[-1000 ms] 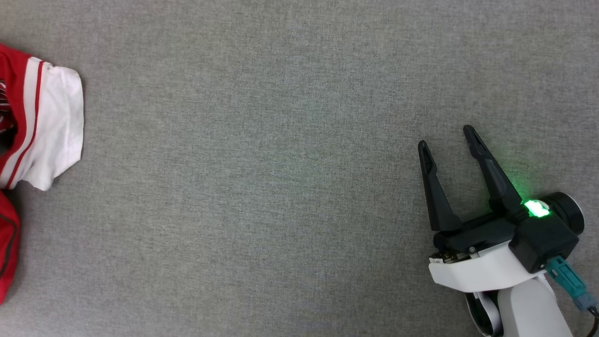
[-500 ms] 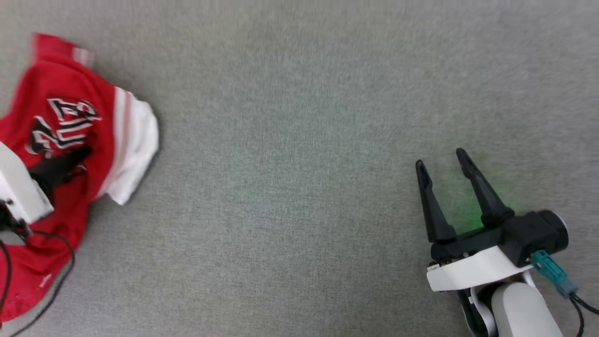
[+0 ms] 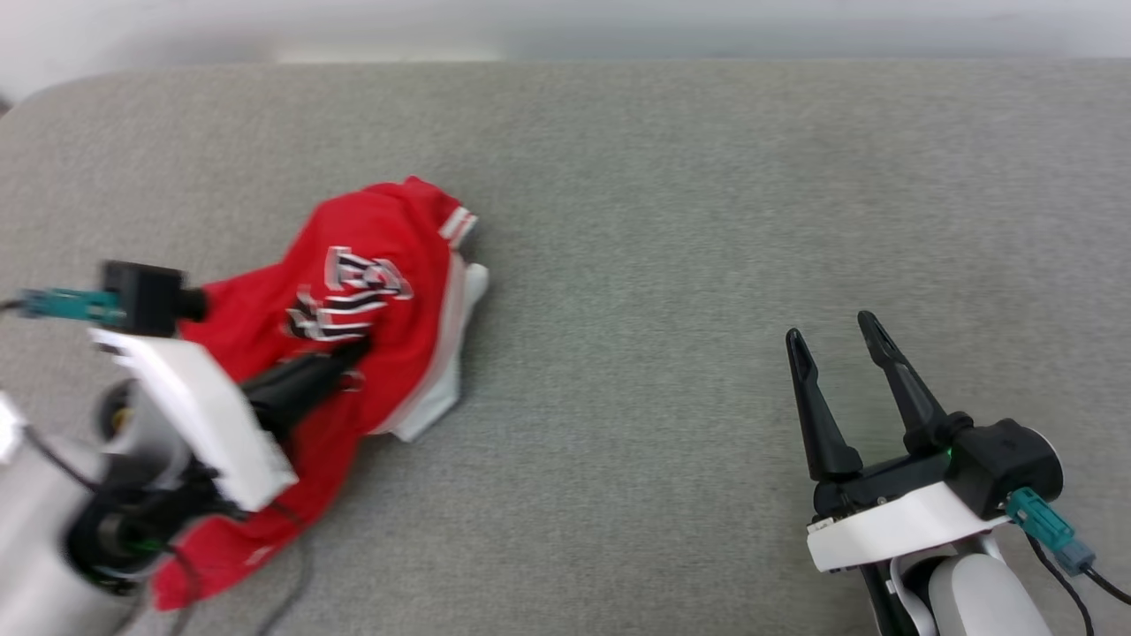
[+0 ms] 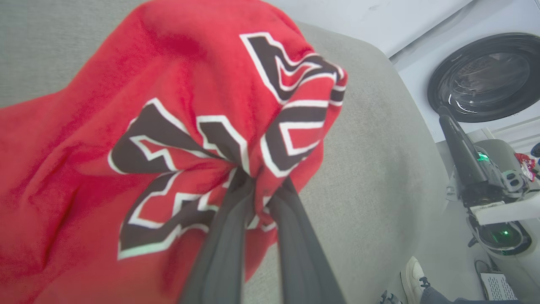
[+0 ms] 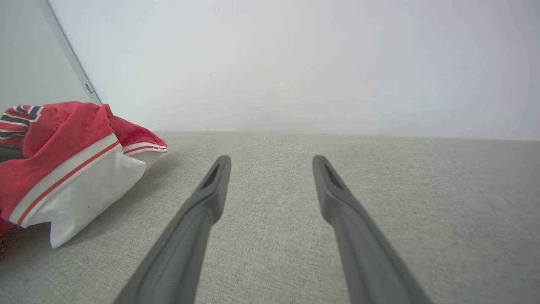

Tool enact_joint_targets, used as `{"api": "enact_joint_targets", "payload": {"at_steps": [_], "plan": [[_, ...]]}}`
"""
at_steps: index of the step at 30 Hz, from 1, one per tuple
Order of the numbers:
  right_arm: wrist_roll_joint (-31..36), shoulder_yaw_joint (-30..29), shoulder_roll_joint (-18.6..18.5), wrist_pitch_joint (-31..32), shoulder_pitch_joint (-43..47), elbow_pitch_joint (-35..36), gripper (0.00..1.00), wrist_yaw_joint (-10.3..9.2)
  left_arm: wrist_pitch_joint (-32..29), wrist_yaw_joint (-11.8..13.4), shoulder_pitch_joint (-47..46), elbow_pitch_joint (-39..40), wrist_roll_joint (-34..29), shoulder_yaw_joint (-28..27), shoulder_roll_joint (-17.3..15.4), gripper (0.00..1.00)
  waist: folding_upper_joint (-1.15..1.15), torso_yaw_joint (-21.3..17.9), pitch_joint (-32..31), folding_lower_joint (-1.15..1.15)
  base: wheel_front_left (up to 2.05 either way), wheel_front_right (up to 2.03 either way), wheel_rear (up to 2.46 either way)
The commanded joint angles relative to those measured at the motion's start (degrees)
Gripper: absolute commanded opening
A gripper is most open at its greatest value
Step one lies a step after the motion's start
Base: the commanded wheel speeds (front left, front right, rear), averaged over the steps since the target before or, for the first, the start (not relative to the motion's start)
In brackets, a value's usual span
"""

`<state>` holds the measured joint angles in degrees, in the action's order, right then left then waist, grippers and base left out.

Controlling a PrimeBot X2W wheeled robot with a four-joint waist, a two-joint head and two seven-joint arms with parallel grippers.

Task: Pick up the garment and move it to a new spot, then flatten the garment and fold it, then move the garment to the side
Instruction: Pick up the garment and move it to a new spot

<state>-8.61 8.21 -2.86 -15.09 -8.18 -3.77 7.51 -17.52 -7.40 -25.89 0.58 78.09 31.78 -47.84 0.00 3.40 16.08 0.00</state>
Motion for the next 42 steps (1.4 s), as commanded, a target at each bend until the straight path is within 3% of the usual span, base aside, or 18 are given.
{"api": "enact_joint_targets", "payload": {"at_steps": [1, 12, 17, 19, 22, 27, 32, 36, 39, 42], "plan": [[-0.5, -0.2, 0.0, -0.1, 0.4, 0.1, 1.0, -0.04, 1.4, 0.5, -1.2, 0.4, -1.7, 1.3, 3.3, 0.0, 0.0, -2.0, -1.5, 0.0, 0.0, 0.0, 0.0], [-0.9, -2.1, 0.0, -0.1, -0.4, 1.2, 1.0, -0.04, 10.0, 6.2, -12.4, -9.1, -10.3, 5.6, 22.5, 0.0, 0.0, -7.4, -0.6, 0.0, 0.0, 0.0, 0.0], [-1.3, -2.7, 0.0, -0.1, -1.0, 1.3, 1.0, -0.04, 14.4, 8.5, -17.0, -16.6, -14.4, 6.8, 28.5, 0.0, 0.0, -9.1, 0.0, 0.0, 0.0, 0.0, 0.0], [-1.4, -2.4, 0.0, -0.1, -1.2, 1.2, 1.0, -0.04, 15.9, 8.8, -18.2, -20.6, -15.7, 7.8, 31.0, 1.0, 0.0, -9.8, 0.1, 0.0, 0.0, 0.0, 0.0], [-1.6, -2.1, 0.0, -0.1, -1.0, 0.9, 1.0, -0.04, 17.3, 7.8, -19.4, -25.6, -17.7, 9.7, 33.3, 1.0, 0.0, -10.4, 0.0, 0.0, 0.0, 0.0, 0.0], [-1.8, -2.7, 0.0, -0.1, -0.3, 0.8, 1.0, -0.04, 22.9, 4.8, -19.5, -30.2, -22.1, 12.0, 33.1, 1.0, 0.0, -9.7, -1.1, 0.0, 0.0, 0.0, 0.0], [-0.8, -3.9, 0.0, -0.1, 0.6, 0.5, 1.0, -0.04, 31.0, 2.9, -17.9, -30.3, -25.7, 10.8, 30.5, 1.0, 0.0, -7.4, -3.5, 0.0, 0.0, 0.0, 0.0], [-0.2, -5.7, 0.0, -0.1, 1.6, 0.6, 1.0, -0.04, 32.7, 3.8, -15.5, -26.2, -29.8, 6.1, 27.3, 1.0, 0.0, -5.0, -5.6, 0.0, 0.0, 0.0, 0.0], [0.7, -6.3, 0.0, -0.1, 2.2, 0.7, 1.0, -0.04, 32.7, 5.0, -10.9, -19.6, -35.4, -0.6, 25.4, 1.0, 0.0, -3.5, -6.7, 0.0, 0.0, 0.0, 0.0], [1.1, -6.9, 0.0, -0.1, 2.8, 0.5, 1.0, -0.04, 32.7, 4.2, -4.4, -13.7, -37.9, -7.4, 25.1, 1.0, 0.0, -2.2, -7.9, 0.0, 0.0, 0.0, 0.0]]}}
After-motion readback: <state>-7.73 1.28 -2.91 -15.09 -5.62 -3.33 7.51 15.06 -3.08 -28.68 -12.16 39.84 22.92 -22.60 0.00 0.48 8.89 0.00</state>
